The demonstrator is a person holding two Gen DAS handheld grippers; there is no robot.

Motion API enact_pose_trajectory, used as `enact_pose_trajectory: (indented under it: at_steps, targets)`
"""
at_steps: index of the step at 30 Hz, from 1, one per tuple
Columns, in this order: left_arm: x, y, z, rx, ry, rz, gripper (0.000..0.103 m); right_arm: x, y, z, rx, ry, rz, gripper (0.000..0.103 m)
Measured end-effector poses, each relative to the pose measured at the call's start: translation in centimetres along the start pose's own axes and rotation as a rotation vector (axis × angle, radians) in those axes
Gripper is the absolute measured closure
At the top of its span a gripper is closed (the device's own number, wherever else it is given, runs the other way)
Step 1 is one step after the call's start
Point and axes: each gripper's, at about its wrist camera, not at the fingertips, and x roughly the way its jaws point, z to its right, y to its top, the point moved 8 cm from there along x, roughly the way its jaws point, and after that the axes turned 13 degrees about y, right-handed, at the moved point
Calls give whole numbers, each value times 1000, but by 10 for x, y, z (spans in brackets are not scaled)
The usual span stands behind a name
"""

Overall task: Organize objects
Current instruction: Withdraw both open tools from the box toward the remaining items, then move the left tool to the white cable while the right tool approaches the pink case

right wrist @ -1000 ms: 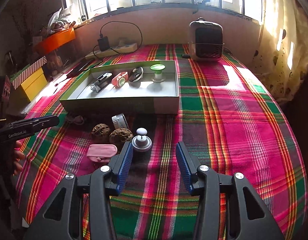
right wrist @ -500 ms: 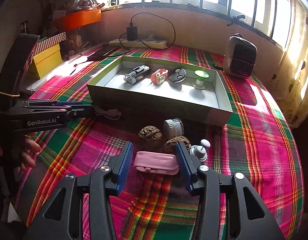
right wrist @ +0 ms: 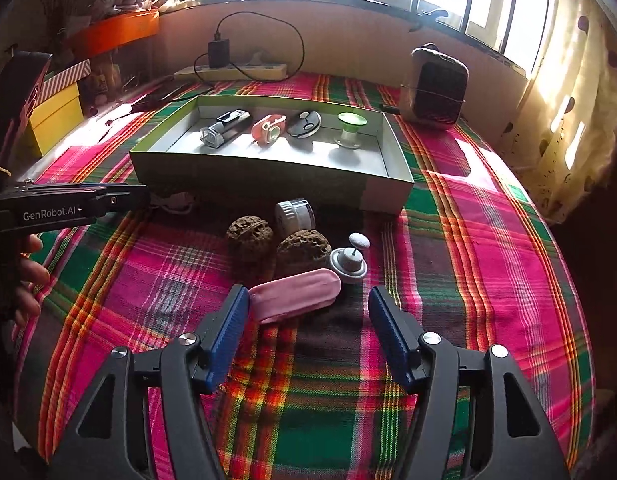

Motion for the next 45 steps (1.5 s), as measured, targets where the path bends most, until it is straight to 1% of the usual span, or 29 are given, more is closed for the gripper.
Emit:
enact_pose_trajectory:
  at_steps: [4,11,16,19,21,22,25,29,32,35,41,45]
  targets:
    - [0,1,1,3,-10,-3,71,-3,-7,15,54,-20,-10,40]
    - [-5,-8,18,40,-71,-16,71,-15,-18,38,129,-56,-17,40]
    - [-14,-18,42,127,-134,-19,71,-20,-18,47,172,-65,2,40]
    - [-20,-17,43,153,-126,-1,71,-25,-16,44,176,-40,28,40]
    - [-21,-12,39,163,-95,18,71,-27,-14,39,170,-3,48,40]
    - [-20,-9,37,164,-80,21,71,-25,-13,37,166,11,50,40]
    - [-13,-1,37,172,-70,17,71,-19,-10,32,152,38,49,40]
    - [-4,2,48,223,-62,8,71,-8,-7,29,149,43,30,40]
    - [4,1,52,251,-39,-8,71,1,-7,32,171,44,4,40]
    - [6,3,53,252,-33,-6,71,4,-5,34,188,58,6,40]
    - [10,6,57,251,-21,-3,71,9,-3,36,186,50,-4,40]
    - [12,7,59,268,1,8,71,11,-3,42,174,6,-23,40]
